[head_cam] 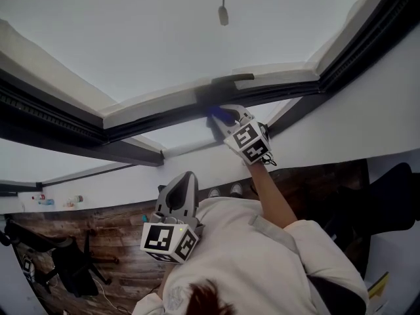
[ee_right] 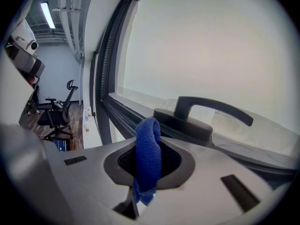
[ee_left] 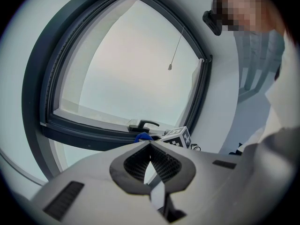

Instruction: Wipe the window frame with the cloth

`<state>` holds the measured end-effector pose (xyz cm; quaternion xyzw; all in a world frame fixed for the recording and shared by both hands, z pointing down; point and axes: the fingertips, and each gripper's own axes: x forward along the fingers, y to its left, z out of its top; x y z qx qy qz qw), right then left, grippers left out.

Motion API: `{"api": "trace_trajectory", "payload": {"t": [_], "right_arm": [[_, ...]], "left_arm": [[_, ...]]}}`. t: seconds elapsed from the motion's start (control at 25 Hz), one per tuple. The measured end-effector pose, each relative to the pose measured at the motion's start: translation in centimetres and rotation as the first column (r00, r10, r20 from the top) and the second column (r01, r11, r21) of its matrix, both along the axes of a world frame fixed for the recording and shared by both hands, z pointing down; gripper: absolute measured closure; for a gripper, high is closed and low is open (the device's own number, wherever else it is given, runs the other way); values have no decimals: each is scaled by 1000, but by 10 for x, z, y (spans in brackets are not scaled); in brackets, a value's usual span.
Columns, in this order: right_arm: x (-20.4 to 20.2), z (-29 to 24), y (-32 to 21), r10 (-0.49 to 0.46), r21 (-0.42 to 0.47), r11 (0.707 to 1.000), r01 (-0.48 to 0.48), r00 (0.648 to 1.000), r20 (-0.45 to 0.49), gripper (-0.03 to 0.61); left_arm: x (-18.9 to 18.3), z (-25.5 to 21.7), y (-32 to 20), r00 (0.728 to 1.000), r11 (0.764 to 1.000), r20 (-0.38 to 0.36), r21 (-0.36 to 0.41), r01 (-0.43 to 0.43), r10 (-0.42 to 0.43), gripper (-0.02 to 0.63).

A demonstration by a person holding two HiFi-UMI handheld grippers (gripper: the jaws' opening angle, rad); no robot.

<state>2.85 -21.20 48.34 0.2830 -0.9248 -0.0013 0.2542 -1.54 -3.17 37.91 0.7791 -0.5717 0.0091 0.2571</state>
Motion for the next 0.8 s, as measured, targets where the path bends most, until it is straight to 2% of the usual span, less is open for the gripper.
{"api": "trace_trajectory", "payload": {"t": [0.8], "right_arm": [[8,0,-2,-10,-7,1000,10,1000,29,529]], "left_arm": [[13,6,-10,999,999,-9,-16,-36,36,608]]}}
